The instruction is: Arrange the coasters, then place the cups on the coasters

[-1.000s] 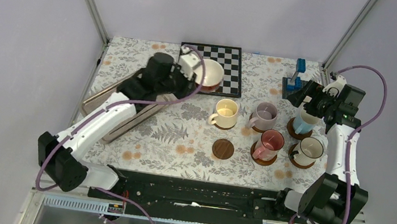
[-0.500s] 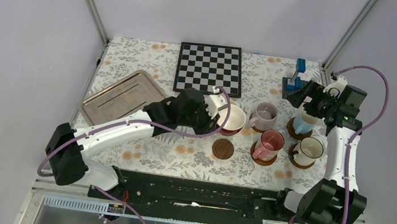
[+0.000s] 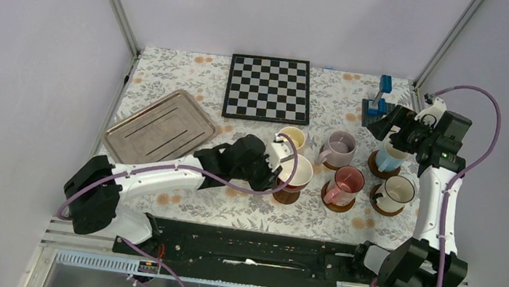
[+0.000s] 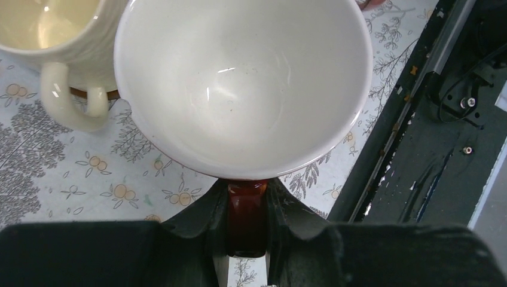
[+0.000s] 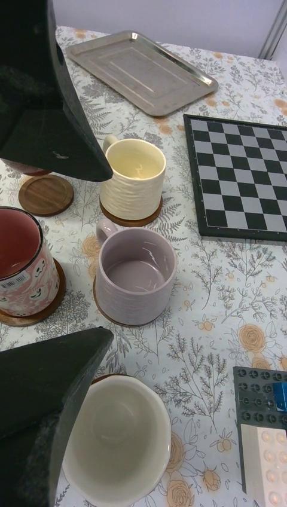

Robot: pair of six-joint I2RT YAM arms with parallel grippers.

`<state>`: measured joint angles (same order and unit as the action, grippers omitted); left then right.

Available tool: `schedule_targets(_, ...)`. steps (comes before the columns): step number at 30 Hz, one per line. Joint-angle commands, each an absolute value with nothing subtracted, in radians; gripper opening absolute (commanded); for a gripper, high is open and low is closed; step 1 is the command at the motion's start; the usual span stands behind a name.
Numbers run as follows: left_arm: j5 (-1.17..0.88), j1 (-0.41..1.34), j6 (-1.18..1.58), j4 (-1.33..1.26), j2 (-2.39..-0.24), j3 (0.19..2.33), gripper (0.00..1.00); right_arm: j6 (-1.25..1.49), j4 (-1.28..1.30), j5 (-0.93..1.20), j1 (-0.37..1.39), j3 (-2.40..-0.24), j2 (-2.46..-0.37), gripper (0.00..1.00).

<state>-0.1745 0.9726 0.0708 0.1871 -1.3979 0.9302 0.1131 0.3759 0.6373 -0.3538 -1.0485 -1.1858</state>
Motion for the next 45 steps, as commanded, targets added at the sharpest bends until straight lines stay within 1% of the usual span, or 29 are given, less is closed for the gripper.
schedule_targets(1,-0.151,0.995,0.025,-0.069,-1.337,0.878,0.00,0.094,0.373,0.627,-0.357,-1.041,-1.145,1.00)
schedule_targets(14,-0.075,1.004,0.008,-0.277,-1.344,0.763,0.00,0.054,0.384,0.561,-0.356,-0.996,-1.108,1.00)
schedule_targets(19,-0.098,1.024,0.008,-0.286,-1.341,0.738,0.00,0.052,0.384,0.550,-0.356,-0.990,-1.104,1.00)
schedule_targets(30,-0.073,1.047,-0.036,-0.381,-1.383,0.689,0.00,0.046,0.375,0.517,-0.356,-0.968,-1.081,1.00)
schedule_targets(45,-0.076,1.046,0.031,-0.450,-1.454,0.652,0.00,0.046,0.372,0.516,-0.357,-0.957,-1.070,1.00)
